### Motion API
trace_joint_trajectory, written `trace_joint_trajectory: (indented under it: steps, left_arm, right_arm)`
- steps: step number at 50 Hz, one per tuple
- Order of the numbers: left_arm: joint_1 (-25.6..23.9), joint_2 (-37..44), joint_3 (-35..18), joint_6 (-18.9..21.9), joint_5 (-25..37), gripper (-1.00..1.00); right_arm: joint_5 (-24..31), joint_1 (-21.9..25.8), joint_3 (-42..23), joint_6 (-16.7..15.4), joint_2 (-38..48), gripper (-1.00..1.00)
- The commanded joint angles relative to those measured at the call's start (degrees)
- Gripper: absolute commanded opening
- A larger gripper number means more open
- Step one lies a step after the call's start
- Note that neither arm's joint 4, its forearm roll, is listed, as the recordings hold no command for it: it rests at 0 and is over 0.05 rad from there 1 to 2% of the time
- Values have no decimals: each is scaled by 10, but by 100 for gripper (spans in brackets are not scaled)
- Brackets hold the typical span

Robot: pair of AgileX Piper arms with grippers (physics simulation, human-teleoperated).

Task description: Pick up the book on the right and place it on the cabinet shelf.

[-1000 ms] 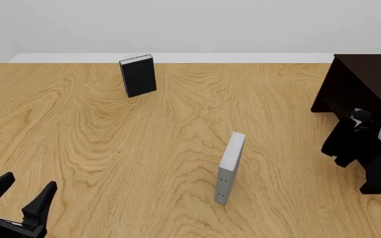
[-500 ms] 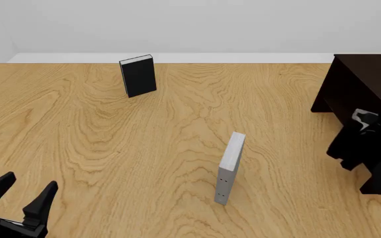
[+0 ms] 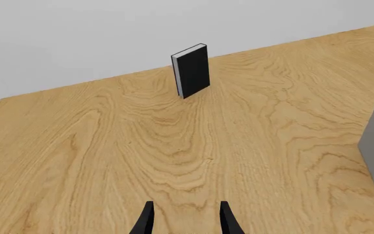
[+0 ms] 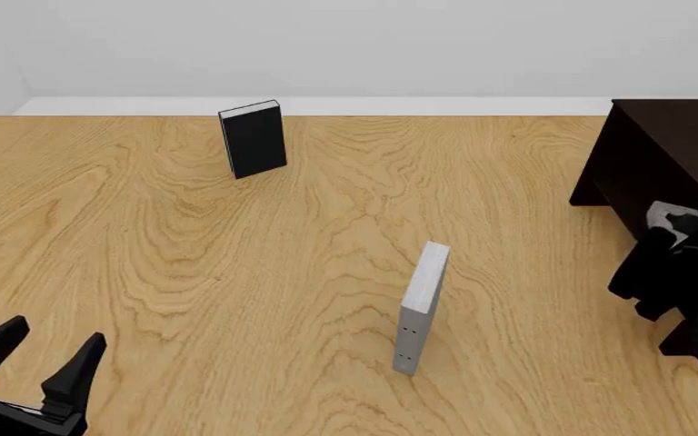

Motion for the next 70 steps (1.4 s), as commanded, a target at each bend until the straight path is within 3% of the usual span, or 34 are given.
trace_joint_trajectory:
  steps: [1, 12, 19, 29, 70]
  left_arm:
    - [0, -18, 0, -1, 11, 100]
    - [-1, 21, 0, -1, -28, 100]
    - [-2, -16, 0, -2, 8, 100]
    - [-4, -14, 0, -2, 4, 100]
    - [0, -23, 0, -2, 12, 100]
  right_arm:
    - [5, -40, 9, -1, -2, 100]
    - [2, -49, 24, -3, -11, 100]
    - [4, -51, 29, -2, -17, 100]
    - [5, -50, 32, -4, -21, 100]
    - [60, 26, -43, 3, -22, 100]
